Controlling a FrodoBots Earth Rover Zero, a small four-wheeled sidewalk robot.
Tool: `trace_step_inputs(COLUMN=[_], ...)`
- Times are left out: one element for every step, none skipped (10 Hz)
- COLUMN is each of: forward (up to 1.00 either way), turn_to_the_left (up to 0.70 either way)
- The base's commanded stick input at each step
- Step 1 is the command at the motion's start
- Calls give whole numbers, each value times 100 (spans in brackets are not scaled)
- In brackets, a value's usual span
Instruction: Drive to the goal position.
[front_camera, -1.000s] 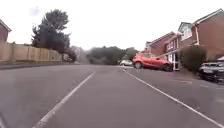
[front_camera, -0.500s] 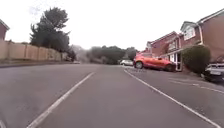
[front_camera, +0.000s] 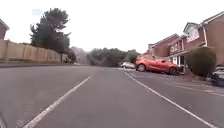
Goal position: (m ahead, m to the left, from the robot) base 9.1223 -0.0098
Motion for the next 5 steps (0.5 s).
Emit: trace_step_inputs(forward=[100,100,100,100,100], turn_to_the_left=[0,0,0,0,0])
